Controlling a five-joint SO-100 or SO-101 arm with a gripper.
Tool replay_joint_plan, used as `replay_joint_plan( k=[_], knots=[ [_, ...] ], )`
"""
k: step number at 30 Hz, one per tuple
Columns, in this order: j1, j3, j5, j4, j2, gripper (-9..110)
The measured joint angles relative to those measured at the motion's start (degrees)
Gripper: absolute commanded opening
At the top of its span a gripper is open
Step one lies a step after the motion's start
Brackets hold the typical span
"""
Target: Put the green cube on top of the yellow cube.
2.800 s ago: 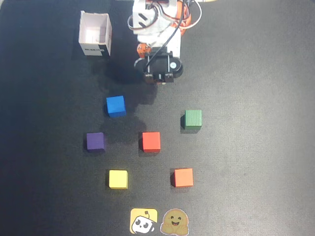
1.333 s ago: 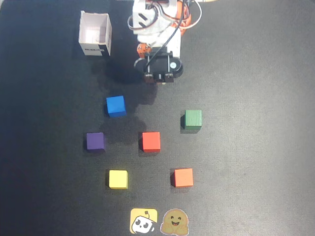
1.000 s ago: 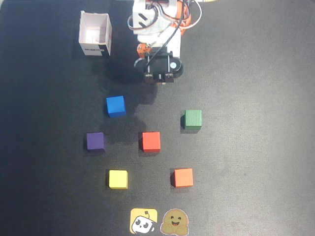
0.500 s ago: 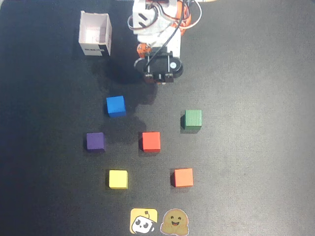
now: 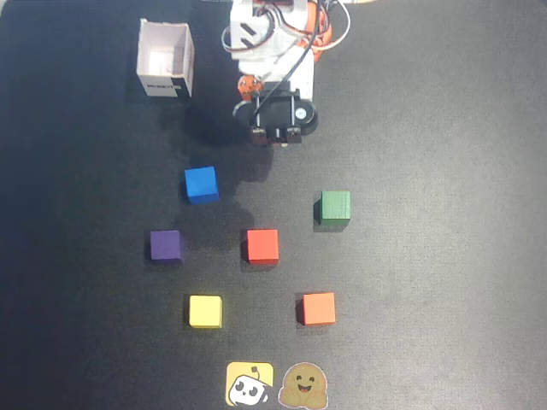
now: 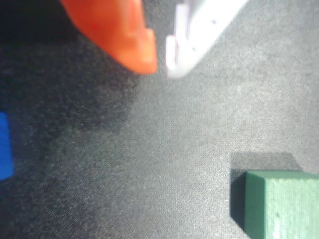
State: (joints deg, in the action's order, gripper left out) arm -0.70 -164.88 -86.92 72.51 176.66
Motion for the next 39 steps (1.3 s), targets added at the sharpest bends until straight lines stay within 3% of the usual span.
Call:
replay_joint_plan(
  k=[31, 39],
  knots=[
    [-0.97, 0.35, -2.64, -2.02, -0.88, 14],
    [-1.58, 12.92, -4.22, -4.39, -18.46, 14]
  ],
)
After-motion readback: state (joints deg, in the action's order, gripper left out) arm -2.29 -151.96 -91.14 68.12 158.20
